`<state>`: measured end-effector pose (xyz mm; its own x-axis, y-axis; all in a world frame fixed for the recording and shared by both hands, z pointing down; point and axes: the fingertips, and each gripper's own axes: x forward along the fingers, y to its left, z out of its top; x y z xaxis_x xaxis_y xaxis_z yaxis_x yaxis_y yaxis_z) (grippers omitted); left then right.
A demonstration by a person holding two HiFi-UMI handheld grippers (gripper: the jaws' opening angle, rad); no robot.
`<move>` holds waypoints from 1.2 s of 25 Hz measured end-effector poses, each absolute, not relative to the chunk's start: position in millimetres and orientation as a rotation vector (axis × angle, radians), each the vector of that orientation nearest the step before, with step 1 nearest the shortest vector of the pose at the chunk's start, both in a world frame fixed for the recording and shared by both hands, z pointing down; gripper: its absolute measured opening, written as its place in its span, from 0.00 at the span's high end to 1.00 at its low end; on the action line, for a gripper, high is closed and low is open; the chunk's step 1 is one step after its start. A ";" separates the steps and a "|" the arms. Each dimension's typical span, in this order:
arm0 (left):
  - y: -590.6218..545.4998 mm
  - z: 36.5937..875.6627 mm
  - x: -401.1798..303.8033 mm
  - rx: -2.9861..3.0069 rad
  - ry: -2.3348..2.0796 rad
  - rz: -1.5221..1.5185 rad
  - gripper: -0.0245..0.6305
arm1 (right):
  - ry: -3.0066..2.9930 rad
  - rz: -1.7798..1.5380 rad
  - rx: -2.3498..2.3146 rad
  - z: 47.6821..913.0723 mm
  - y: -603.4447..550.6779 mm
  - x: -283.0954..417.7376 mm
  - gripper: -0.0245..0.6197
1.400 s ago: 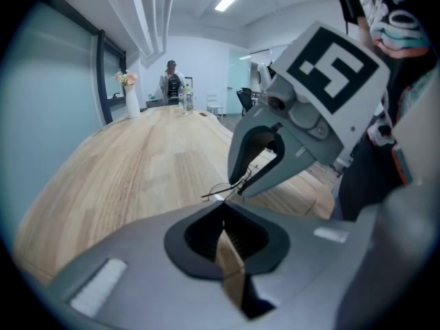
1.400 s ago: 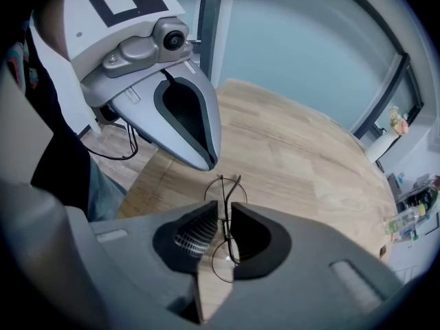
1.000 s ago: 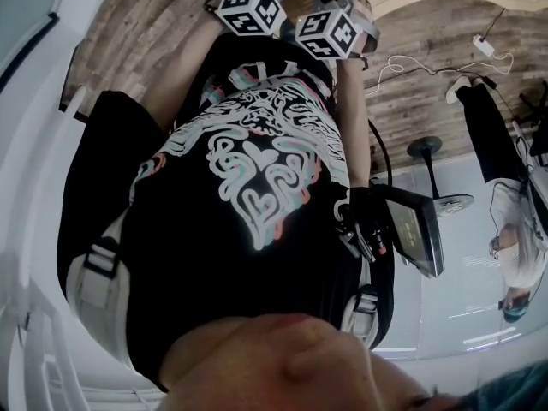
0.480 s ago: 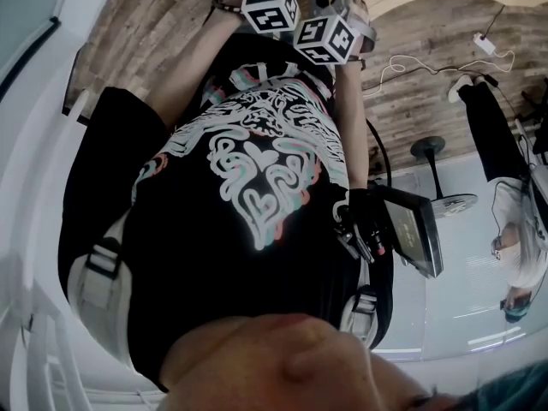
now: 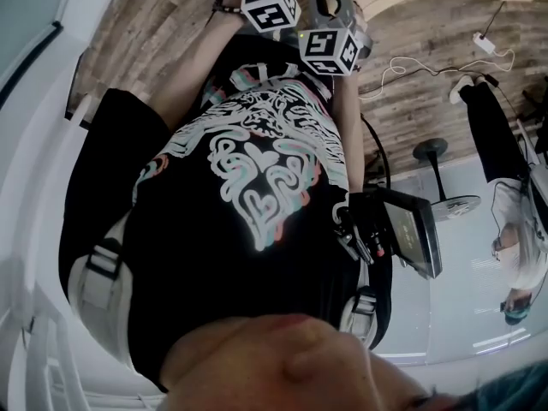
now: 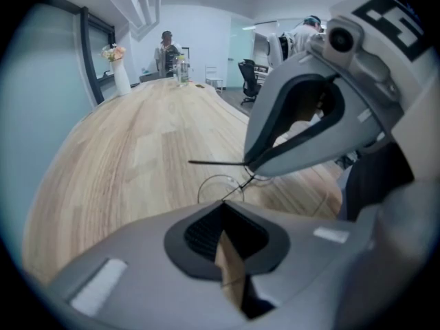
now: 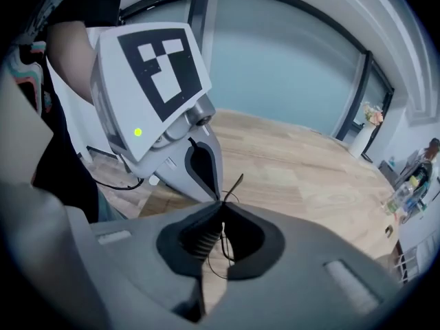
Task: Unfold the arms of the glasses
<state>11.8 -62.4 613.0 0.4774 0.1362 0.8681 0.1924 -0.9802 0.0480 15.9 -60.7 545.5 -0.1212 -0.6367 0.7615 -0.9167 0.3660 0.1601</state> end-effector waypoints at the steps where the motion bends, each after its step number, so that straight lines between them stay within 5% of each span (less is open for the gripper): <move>1: -60.1 613.7 13.1 -2.653 -0.290 -1.552 0.98 | -1.846 0.456 1.369 543.9 -57.4 18.0 0.95; 30: -61.8 630.6 14.7 -2.613 -0.320 -1.596 0.98 | -2.129 0.750 1.954 513.7 -4.5 74.3 0.95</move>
<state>14.7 -61.8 630.6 0.4414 0.1441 0.8857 0.2089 -0.9764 0.0548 74.3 -4.5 513.7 -0.1364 -0.8889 0.4372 -0.9667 0.0230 -0.2547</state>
